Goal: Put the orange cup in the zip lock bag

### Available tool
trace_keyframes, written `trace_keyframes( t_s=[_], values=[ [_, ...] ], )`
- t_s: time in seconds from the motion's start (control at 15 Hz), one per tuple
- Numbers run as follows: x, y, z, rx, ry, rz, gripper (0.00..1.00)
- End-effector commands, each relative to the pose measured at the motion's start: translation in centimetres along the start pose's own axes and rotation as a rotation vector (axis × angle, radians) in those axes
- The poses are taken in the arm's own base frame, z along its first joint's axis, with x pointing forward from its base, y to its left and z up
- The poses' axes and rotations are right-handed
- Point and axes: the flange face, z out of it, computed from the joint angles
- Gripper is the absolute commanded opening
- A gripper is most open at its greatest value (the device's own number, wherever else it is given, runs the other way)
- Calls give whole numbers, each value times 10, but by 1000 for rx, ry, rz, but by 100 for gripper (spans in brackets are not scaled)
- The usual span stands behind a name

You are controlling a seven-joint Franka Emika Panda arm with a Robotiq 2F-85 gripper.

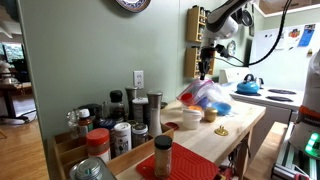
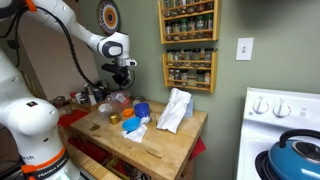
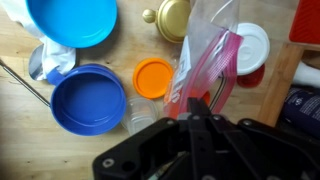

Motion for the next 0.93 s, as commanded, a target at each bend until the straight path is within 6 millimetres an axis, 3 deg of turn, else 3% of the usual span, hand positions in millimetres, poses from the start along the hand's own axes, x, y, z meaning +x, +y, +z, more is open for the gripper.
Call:
trace_keyframes(
  t_s=[0.0, 0.13, 0.27, 0.47, 0.87],
  values=[
    [-20, 10, -11, 80, 62, -37, 0],
    [-27, 11, -21, 143, 106, -90, 0],
    [-26, 13, -17, 68, 79, -25, 0],
    [-28, 17, -20, 115, 83, -5, 0],
    [-25, 19, 11, 14, -14, 109, 0]
  ],
)
